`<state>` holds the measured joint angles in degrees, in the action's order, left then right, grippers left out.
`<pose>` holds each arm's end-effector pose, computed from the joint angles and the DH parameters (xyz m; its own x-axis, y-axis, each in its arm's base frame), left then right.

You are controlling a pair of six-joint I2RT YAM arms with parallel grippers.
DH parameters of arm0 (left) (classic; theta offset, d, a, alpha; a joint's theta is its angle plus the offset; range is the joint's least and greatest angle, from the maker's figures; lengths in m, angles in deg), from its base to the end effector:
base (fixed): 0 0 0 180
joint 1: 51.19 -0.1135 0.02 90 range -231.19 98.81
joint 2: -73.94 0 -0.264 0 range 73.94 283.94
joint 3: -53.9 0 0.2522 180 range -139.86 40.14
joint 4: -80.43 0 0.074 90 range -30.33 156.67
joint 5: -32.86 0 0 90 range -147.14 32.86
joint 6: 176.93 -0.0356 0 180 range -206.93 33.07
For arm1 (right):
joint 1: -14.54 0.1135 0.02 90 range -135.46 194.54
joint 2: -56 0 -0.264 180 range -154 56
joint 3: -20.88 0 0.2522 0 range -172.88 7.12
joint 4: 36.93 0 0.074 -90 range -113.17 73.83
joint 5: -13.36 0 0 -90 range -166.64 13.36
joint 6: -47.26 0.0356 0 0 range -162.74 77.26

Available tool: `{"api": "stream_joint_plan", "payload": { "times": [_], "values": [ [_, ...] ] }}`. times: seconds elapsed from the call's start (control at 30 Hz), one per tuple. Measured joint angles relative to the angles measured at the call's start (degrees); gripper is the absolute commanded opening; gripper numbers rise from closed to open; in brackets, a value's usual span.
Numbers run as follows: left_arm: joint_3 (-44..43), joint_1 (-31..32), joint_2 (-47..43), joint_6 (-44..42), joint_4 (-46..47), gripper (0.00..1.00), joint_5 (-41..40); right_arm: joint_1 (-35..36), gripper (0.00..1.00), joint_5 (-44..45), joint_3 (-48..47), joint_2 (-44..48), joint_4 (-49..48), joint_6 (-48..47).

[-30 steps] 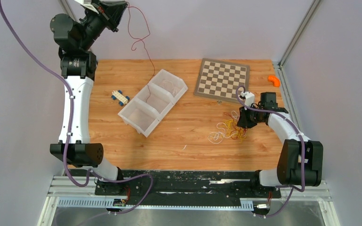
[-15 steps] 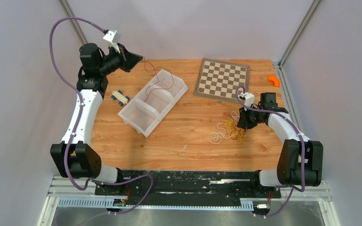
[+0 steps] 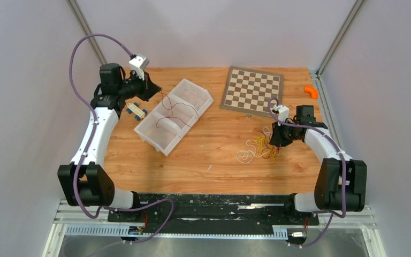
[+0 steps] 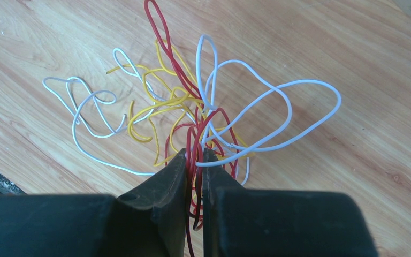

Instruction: Untangle the cables

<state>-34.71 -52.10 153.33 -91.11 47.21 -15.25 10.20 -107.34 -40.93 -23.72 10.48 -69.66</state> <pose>0.3125 -0.0188 0.3725 -0.3620 0.0485 -0.9309 0.6261 0.7525 -0.2043 0.2572 -0.0013 0.2006 -0.7411 -0.3342 -0.5823 -0.5417 0.8100 0.2246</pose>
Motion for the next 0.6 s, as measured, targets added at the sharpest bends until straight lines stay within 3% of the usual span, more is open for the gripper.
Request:
{"api": "stream_joint_plan", "payload": {
  "times": [0.23,0.6],
  "values": [
    [-0.8,1.3,6.7,-0.7,0.8,0.00,-6.8,0.0,0.13,0.0,0.0,-1.4,0.0,0.0],
    [-7.6,9.3,19.4,5.3,1.2,0.00,-33.3,0.0,0.13,0.2,-0.7,-2.0,0.4,0.0]
  ]
}}
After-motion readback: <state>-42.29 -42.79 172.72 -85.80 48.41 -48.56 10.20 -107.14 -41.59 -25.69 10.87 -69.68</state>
